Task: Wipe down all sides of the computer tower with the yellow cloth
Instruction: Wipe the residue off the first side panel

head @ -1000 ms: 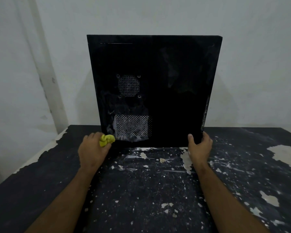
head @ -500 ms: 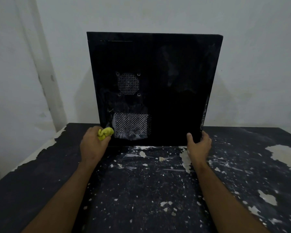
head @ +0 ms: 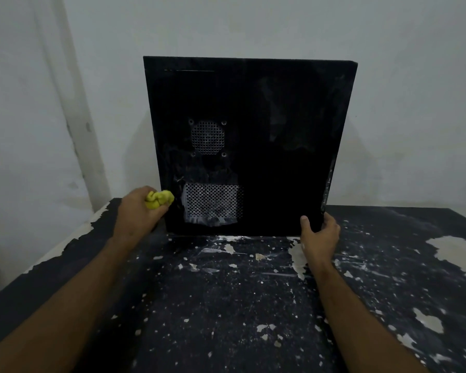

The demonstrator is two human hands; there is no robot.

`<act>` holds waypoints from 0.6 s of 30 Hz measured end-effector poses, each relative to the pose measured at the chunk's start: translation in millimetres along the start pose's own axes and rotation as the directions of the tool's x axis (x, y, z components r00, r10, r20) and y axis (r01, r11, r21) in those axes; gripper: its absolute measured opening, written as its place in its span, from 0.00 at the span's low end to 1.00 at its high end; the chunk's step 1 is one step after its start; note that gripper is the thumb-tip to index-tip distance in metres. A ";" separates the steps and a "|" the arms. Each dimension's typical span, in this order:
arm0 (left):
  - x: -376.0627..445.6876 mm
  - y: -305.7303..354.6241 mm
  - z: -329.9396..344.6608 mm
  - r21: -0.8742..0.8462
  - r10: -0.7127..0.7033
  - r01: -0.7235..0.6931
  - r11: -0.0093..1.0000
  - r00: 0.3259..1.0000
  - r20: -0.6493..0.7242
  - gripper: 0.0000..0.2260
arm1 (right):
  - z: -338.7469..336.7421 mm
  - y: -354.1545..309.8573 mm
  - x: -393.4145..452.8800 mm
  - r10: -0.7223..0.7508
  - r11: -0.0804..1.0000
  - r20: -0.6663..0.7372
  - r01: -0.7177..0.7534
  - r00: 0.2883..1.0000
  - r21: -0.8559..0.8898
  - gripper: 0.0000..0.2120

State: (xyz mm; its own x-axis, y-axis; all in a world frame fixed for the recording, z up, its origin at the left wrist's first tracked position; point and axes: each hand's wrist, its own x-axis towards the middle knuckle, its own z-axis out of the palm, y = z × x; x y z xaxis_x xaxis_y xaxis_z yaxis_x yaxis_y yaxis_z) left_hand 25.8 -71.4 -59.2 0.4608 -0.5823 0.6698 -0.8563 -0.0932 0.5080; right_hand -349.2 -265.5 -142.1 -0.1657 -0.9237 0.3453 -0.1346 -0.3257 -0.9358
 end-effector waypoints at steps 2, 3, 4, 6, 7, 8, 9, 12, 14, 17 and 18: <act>3.3 0.3 -6.7 0.063 0.048 -0.052 0.997 0.996 0.072 0.11 | -0.2 -1.2 -1.4 0.007 1.000 0.010 -0.007 1.000 0.004 0.33; 9.6 2.6 -10.5 0.063 0.063 -0.066 0.996 0.997 0.047 0.12 | -0.5 -2.0 -2.4 0.007 1.000 0.012 -0.007 1.000 0.002 0.33; 15.5 8.9 -15.9 0.045 0.067 -0.066 0.997 0.998 -0.015 0.12 | -1.0 -2.9 -3.4 0.004 1.000 0.014 -0.004 1.000 -0.001 0.33; 24.8 19.0 -22.1 0.009 0.072 -0.071 0.997 0.994 -0.085 0.11 | -1.0 -4.0 -3.7 -0.002 1.000 0.014 0.002 1.000 0.000 0.32; 26.3 21.0 -21.7 0.018 0.079 -0.078 0.997 0.996 -0.039 0.11 | -2.1 -5.4 -3.7 -0.004 1.000 0.016 0.004 1.000 -0.003 0.32; 25.2 21.0 -18.7 0.054 0.082 -0.086 0.995 0.995 0.063 0.11 | -1.9 -5.0 -4.2 -0.004 1.000 0.020 0.004 1.000 -0.008 0.32; 23.9 20.5 -15.9 0.104 0.082 -0.101 0.989 0.981 0.175 0.12 | -2.3 -5.6 -3.8 -0.004 1.000 0.021 0.004 1.000 -0.009 0.32; 27.6 22.6 -15.5 0.093 0.101 -0.114 0.989 0.986 0.132 0.13 | -3.4 -5.3 -4.9 -0.009 1.000 0.037 0.010 0.999 -0.010 0.31; 34.1 32.9 -24.0 -0.002 0.065 -0.066 0.998 0.990 -0.121 0.13 | -4.2 -6.7 -5.0 -0.007 1.000 0.050 0.008 0.999 -0.015 0.31; 40.7 34.5 -27.2 0.008 0.095 -0.095 0.995 0.994 -0.060 0.14 | -4.6 -4.5 -3.7 -0.013 1.000 0.044 0.014 0.999 -0.021 0.31; 41.4 33.1 -28.0 0.061 0.119 -0.122 0.991 0.991 0.054 0.15 | -4.7 -3.9 -3.3 -0.017 1.000 0.042 0.018 0.999 -0.022 0.31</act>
State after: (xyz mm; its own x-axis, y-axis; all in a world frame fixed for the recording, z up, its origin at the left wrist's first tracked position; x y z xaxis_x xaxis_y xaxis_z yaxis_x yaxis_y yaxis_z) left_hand 23.1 -76.0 0.5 0.3423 -0.6323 0.6950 -0.9189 -0.0709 0.3881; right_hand -352.7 -260.3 -139.3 -0.1222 -0.9257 0.3579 -0.1588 -0.3377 -0.9278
